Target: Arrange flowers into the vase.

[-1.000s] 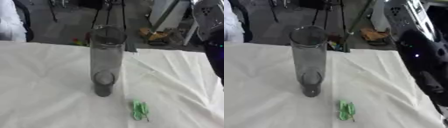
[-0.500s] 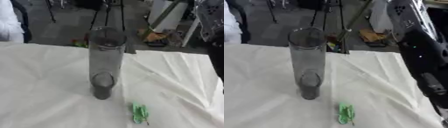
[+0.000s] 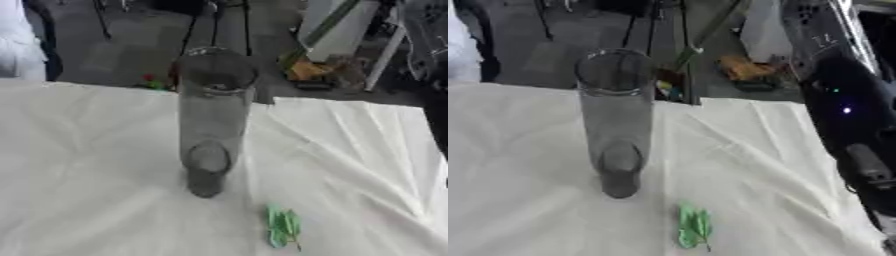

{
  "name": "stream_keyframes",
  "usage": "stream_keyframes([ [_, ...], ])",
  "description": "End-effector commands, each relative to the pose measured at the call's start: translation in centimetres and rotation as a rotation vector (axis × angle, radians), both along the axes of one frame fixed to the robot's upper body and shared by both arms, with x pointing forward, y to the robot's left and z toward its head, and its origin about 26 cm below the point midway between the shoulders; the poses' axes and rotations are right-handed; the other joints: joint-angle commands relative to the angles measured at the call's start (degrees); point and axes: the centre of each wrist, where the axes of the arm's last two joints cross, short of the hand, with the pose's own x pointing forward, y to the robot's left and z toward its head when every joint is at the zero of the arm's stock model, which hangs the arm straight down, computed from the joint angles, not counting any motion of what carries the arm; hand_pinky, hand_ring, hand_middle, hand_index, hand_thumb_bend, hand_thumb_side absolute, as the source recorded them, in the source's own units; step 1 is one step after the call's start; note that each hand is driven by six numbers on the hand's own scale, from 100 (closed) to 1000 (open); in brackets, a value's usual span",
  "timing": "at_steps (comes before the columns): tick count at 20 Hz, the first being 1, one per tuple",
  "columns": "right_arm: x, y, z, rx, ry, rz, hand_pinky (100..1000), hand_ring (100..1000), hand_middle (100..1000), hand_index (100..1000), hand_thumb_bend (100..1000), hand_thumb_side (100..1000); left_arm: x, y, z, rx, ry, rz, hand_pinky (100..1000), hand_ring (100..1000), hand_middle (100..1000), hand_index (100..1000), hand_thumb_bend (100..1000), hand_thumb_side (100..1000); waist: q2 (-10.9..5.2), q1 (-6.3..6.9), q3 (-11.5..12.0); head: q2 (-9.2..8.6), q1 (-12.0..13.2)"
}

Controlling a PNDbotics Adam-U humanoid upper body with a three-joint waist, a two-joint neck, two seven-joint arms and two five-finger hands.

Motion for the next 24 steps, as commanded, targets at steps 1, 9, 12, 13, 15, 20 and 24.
stream_keyframes([
  [1, -1.4, -0.6, 1.5, -0.004, -0.062, -0.015, 100, 100, 100, 100, 100, 596, -0.3, 0.1, 0.7, 0.016, -0.032, 0.005, 733, 796, 882, 936, 100, 1000, -0.89, 0.2, 0.3, -1.2, -0.7],
  [9, -1.1, -1.7, 2.0, 0.013, -0.085, -0.029, 100, 100, 100, 100, 100, 576, -0.3, 0.3, 0.6, 0.019, -0.034, 0.017, 734, 795, 883, 936, 100, 1000, 0.21, -0.23, 1.6, -2.14, -1.9],
  [12, -1.2, -2.0, 2.2, 0.02, -0.096, -0.016, 100, 100, 100, 100, 100, 566, -0.3, 0.3, 0.6, 0.017, -0.034, 0.02, 734, 795, 884, 936, 100, 1000, 0.68, -0.33, 2.2, -2.66, -2.1],
  [13, -1.2, -2.1, 2.2, 0.019, -0.1, -0.012, 100, 100, 100, 100, 100, 565, -0.3, 0.4, 0.6, 0.016, -0.033, 0.021, 735, 795, 884, 936, 100, 1000, 0.81, -0.34, 2.3, -2.76, -2.2],
  [15, -1.2, -2.2, 2.3, 0.017, -0.107, -0.001, 100, 100, 100, 100, 100, 560, -0.3, 0.4, 0.6, 0.015, -0.033, 0.023, 735, 795, 884, 936, 100, 1000, 1.05, -0.38, 2.6, -2.93, -2.4],
  [20, -1.3, -2.3, 2.5, 0.02, -0.123, 0.033, 100, 100, 100, 100, 100, 550, -0.3, 0.4, 0.6, 0.014, -0.032, 0.023, 735, 795, 884, 936, 100, 1000, 1.36, -0.41, 3.0, -3.48, -2.6],
  [24, -1.2, -2.4, 2.5, 0.025, -0.121, 0.05, 100, 100, 100, 100, 100, 544, -0.3, 0.3, 0.5, 0.012, -0.03, 0.022, 735, 795, 884, 936, 100, 1000, 1.37, -0.5, 3.1, -4.73, -4.5],
])
